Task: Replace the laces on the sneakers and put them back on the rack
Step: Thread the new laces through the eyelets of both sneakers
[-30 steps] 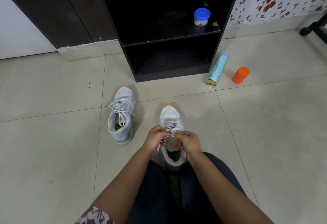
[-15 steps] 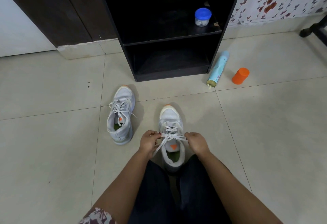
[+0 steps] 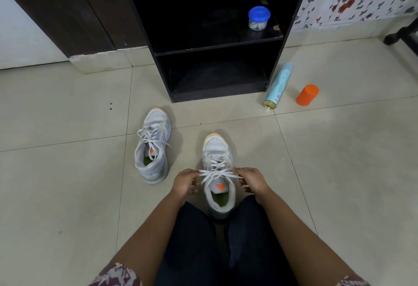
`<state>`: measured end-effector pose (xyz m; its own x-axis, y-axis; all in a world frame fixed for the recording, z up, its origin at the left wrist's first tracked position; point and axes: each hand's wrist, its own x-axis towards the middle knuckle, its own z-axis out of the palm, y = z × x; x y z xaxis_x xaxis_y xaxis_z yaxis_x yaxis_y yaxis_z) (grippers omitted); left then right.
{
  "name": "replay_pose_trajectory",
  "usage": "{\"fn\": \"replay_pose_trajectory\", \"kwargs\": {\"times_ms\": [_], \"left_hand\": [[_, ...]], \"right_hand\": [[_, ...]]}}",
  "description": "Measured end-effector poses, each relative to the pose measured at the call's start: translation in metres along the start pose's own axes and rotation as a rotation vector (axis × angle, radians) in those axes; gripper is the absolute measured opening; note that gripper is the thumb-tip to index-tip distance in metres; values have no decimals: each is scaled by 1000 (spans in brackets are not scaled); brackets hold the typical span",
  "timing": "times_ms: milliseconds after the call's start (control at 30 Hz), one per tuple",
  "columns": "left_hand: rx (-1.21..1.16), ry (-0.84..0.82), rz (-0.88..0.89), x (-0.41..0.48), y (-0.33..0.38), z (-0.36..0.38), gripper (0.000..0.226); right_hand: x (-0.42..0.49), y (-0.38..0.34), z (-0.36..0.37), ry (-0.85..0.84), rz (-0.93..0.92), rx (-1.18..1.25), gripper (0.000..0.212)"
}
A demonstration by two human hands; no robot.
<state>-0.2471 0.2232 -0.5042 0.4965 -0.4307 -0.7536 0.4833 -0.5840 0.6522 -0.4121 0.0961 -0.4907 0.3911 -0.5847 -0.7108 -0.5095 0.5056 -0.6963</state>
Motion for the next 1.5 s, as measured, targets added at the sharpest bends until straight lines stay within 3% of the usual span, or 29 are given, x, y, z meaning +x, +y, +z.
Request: {"fn": "replay_pose_trajectory", "kwargs": {"times_ms": [167, 333, 433, 633, 867, 933, 1033, 1100, 1167, 1200, 1267, 1367, 1500], "left_hand": [[-255, -81, -235, -1, 10, 8, 21], [-583, -258, -238, -2, 21, 13, 42], [-674, -311, -272, 1, 21, 14, 48], [-319, -158, -270, 6, 31, 16, 42], [-222, -143, -236, 12, 33, 10, 40], [-124, -56, -109, 9, 30, 13, 35], [163, 19, 133, -4, 18, 11, 22], [203, -44, 209, -11, 5, 7, 18], [296, -131, 250, -15, -6, 8, 43], [377, -145, 256, -13, -10, 10, 51], [524, -58, 248, -9, -17, 17, 50], [605, 53, 279, -3, -20, 20, 21], [544, -7, 230, 3, -17, 14, 11]], "right_hand": [[-2, -7, 6, 24, 67, 125, 19], [0, -12, 21, -179, 117, 753, 19], [5, -10, 27, -226, 127, 871, 21], [18, -16, 24, -146, 218, 639, 19], [16, -19, 20, -141, 212, 548, 28], [13, -19, 16, -137, 163, 442, 31], [5, -15, 5, -91, -72, 24, 31], [1, -5, 1, -56, -188, -151, 47], [3, 8, 3, -97, -188, -362, 85], [6, 13, 6, -120, -176, -518, 93], [9, 22, 15, -62, -165, -706, 76], [13, 24, 19, 9, -172, -742, 37], [14, 26, 12, 4, -189, -703, 22]]}}
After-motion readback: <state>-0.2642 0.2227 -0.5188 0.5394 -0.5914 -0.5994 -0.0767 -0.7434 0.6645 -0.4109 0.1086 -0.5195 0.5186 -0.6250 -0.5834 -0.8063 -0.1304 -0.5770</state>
